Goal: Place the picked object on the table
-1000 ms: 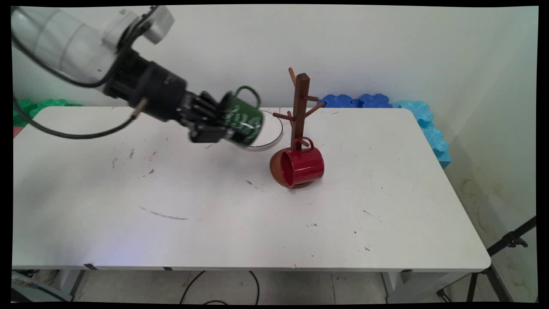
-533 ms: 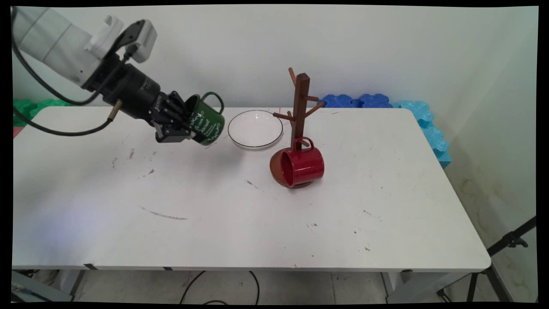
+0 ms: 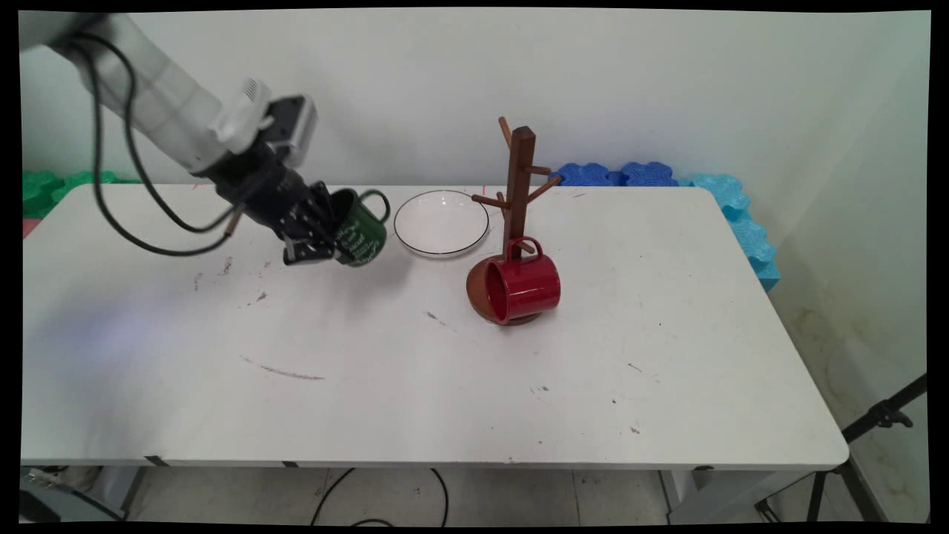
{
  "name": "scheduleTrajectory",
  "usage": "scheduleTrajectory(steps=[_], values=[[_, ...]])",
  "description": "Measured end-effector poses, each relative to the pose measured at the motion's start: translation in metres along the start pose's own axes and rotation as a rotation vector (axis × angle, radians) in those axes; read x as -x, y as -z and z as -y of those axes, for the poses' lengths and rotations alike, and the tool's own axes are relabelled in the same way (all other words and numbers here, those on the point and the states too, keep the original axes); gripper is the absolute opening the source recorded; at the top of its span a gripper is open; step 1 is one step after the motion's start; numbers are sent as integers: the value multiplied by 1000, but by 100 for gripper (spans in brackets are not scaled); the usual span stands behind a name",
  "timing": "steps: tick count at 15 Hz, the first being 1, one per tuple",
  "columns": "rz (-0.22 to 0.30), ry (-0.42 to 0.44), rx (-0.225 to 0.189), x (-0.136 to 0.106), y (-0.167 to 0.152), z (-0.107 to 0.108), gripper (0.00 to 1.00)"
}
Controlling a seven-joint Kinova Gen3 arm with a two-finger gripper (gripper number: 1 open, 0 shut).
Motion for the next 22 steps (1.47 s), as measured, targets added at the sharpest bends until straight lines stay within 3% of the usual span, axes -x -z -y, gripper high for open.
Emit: scheduleTrajectory(steps=[12, 22], values=[[145, -102, 55, -22, -74, 12, 0], [196, -122, 83, -31, -103, 14, 0]])
